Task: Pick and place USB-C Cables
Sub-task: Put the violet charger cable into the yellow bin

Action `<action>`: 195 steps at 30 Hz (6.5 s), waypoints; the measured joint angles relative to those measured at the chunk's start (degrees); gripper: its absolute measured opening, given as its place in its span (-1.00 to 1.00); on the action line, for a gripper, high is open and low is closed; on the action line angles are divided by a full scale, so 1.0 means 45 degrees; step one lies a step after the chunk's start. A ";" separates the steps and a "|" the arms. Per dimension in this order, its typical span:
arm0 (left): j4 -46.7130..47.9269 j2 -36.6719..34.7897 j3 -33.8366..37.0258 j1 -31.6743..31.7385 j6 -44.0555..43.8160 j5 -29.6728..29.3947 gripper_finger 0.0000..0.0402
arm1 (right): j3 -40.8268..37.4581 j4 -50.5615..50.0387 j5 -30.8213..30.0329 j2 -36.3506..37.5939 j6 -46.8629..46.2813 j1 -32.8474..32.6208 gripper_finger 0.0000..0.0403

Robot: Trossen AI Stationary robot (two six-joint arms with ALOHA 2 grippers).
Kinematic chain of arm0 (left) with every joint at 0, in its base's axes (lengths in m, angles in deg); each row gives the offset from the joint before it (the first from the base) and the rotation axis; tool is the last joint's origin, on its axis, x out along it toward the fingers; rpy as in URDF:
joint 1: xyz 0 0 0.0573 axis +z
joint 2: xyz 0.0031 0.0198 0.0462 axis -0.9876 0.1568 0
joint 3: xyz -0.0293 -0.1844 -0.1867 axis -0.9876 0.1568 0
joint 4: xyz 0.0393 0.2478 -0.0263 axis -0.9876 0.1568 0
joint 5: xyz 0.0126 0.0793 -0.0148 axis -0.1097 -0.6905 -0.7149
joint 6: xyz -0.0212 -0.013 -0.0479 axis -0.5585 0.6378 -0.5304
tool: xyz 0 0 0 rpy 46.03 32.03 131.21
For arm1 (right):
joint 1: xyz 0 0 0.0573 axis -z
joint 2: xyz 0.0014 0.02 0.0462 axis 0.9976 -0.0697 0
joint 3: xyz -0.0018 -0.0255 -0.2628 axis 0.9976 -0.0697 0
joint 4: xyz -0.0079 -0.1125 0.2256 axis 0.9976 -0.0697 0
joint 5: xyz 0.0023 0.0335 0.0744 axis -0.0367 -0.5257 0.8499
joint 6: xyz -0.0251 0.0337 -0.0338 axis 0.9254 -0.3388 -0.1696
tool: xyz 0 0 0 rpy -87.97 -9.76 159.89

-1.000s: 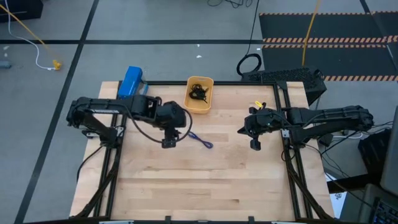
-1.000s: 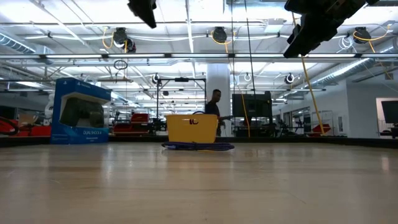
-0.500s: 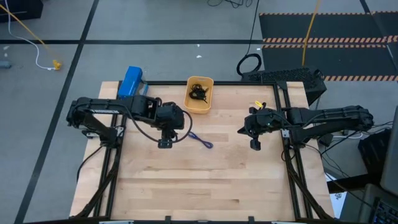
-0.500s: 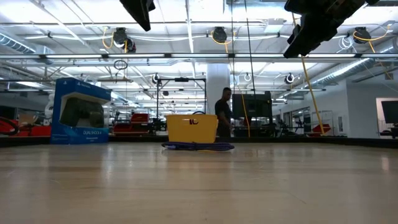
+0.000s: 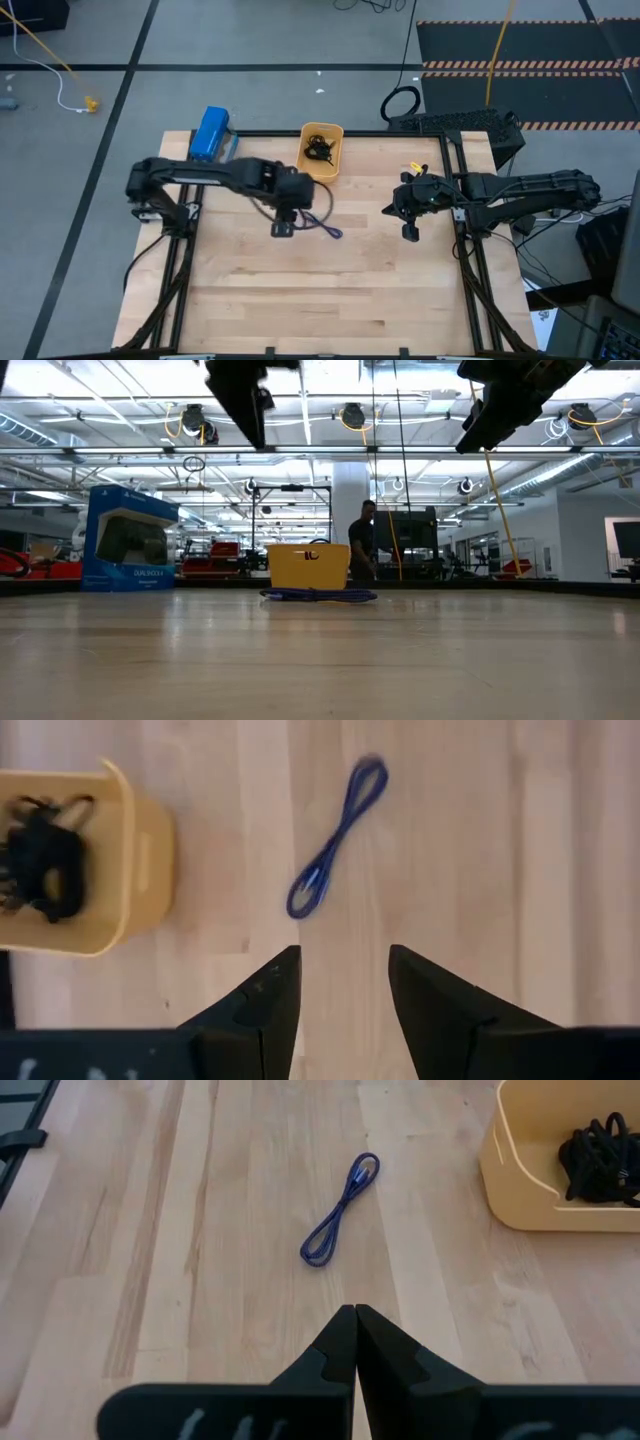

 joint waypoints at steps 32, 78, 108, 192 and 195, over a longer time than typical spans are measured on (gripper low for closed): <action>-0.3858 0.5458 0.0010 0.0970 0.2823 0.1389 -0.22 | -0.0005 -0.0502 -0.0034 0.0000 0.0024 0.0000 -1.00; -0.5762 0.5367 0.1924 0.0849 0.2630 0.1331 -0.83 | -0.0005 -0.0675 -0.0044 0.0000 -0.0035 -0.0005 -1.00; -0.4264 -0.0949 0.0962 0.2263 0.2334 -0.0458 -0.83 | -0.0015 -0.0705 -0.0044 0.0005 0.0126 -0.0005 -1.00; -0.7445 0.4958 0.0952 0.6335 -0.9112 -0.3007 -0.75 | -0.0005 -0.0675 -0.0058 0.0005 0.0830 0.0000 -1.00; -0.7449 0.4958 0.0952 0.6366 -0.9242 -0.3011 -0.65 | -0.0005 -0.0675 -0.0058 0.0005 0.0830 0.0000 -1.00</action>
